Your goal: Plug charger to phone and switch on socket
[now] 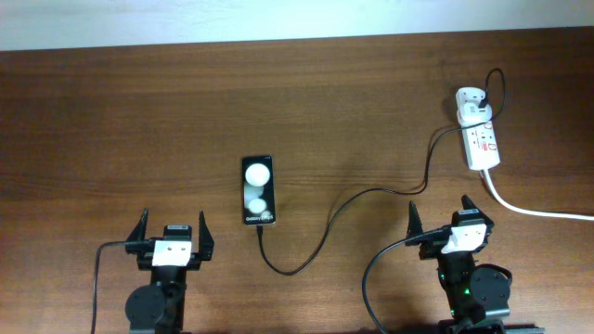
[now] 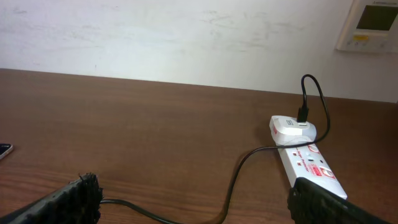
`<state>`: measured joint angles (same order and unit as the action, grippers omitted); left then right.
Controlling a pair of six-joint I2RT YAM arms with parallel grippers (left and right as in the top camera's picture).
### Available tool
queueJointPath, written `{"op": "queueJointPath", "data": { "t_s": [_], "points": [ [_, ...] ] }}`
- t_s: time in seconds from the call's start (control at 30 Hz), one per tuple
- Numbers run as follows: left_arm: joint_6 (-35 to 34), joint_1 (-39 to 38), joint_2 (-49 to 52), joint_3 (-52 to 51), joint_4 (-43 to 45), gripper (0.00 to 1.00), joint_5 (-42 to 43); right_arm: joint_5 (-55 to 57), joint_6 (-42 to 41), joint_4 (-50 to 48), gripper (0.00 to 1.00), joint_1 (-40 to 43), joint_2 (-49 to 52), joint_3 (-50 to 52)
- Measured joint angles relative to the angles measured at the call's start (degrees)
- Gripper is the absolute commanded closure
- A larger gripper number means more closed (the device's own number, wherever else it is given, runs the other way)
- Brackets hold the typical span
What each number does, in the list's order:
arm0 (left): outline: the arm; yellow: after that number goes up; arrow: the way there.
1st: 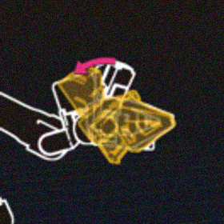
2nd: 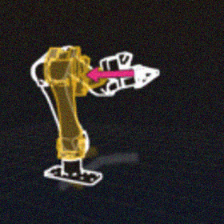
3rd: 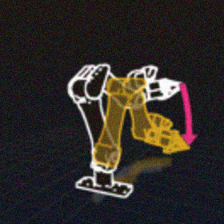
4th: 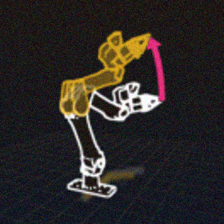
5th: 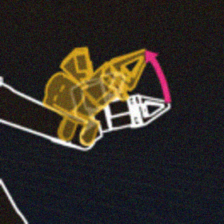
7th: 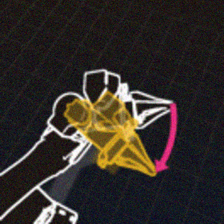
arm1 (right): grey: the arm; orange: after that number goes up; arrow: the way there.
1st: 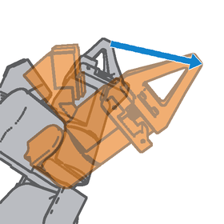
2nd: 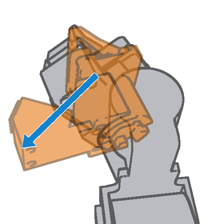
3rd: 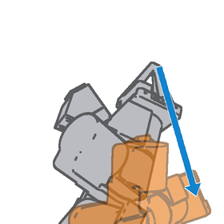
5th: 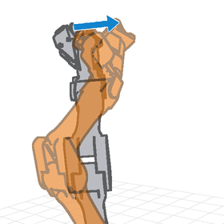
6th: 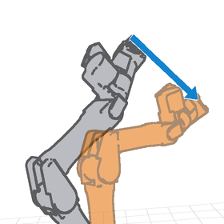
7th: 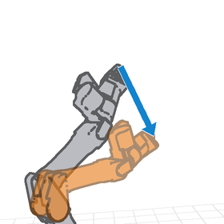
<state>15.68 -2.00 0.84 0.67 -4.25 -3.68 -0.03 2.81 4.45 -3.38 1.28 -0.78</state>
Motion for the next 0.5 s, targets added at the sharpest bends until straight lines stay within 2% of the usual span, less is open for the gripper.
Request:
{"op": "queueJointPath", "data": {
  "t_s": [0.5],
  "points": [
    [0.0, 0.0, 0.0, 0.0, 0.0, 0.01, 0.0, 0.0, 0.0, 0.0, 0.01, 0.0, 0.0, 0.0]
  ]
}}
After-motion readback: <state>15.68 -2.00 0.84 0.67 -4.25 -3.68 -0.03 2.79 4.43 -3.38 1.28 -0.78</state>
